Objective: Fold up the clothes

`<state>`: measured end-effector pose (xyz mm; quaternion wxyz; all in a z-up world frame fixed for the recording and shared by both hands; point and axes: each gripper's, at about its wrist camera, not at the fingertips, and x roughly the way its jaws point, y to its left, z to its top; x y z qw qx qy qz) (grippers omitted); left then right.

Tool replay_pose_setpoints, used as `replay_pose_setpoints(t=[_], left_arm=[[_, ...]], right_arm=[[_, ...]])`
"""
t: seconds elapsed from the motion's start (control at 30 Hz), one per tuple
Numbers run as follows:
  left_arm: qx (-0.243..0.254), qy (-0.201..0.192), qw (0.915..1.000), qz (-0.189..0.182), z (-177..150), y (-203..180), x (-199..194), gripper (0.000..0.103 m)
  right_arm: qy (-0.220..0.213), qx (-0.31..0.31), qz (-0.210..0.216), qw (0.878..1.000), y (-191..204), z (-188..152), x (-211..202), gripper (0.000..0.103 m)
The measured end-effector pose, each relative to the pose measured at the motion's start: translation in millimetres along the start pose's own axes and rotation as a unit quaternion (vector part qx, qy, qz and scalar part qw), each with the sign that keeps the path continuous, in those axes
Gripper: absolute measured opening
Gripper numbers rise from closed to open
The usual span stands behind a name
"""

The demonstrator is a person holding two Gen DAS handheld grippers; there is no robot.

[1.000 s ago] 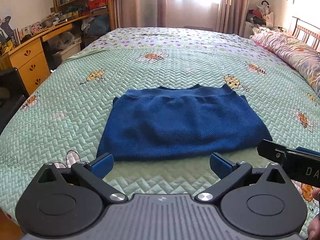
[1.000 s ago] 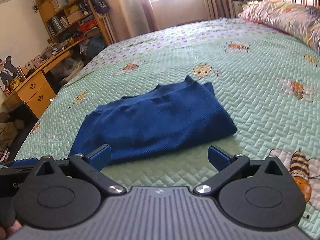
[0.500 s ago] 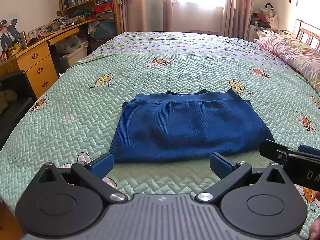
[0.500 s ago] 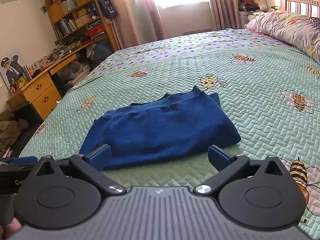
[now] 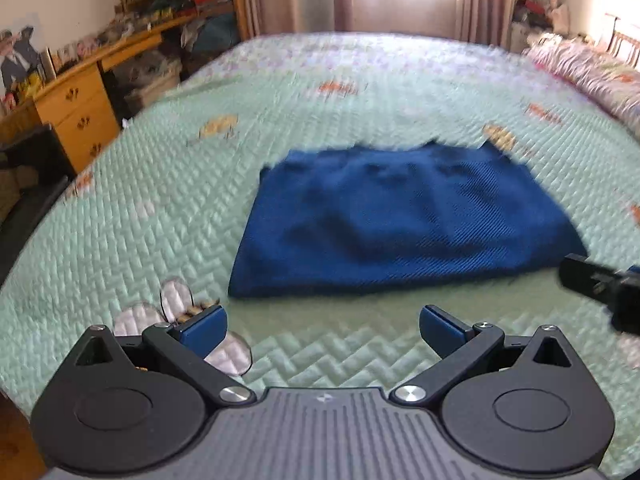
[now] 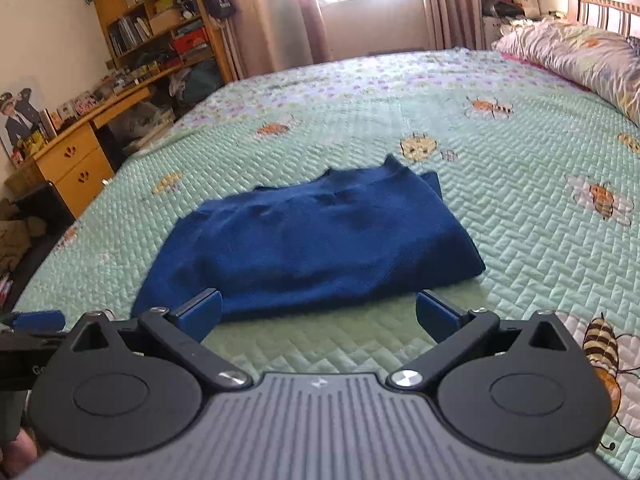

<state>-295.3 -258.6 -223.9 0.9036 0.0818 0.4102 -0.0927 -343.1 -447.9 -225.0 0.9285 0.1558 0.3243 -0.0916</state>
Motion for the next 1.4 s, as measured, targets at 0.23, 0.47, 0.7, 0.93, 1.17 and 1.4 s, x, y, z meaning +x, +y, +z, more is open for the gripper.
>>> replay_pose_setpoints(t=[0.23, 0.47, 0.7, 0.93, 1.17, 1.4], left_arm=[[-0.029, 0.032, 0.9991, -0.001, -7, 26, 46, 0.102], [-0.045, 0.040, 0.9982, -0.007, -14, 41, 66, 0.102], [-0.031, 0.052, 0.9982, 0.000, -27, 50, 68, 0.102], [-0.053, 0.058, 0.9969, -0.007, -32, 64, 72, 0.102], [-0.049, 0.057, 0.9968, -0.025, -36, 55, 73, 0.102], [-0.040, 0.064, 0.9968, -0.027, -38, 50, 76, 0.102]], right_arm=[[0.030, -0.027, 0.001, 0.999, 6, 13, 67, 0.102], [0.029, -0.102, 0.051, 0.993, 63, 44, 156, 0.102], [0.045, -0.161, 0.044, 0.985, 71, 55, 207, 0.102], [0.058, -0.207, 0.016, 0.976, 51, 61, 237, 0.102], [0.049, -0.106, -0.036, 0.993, -20, 78, 219, 0.102], [0.043, -0.189, 0.002, 0.981, 40, 71, 234, 0.102]])
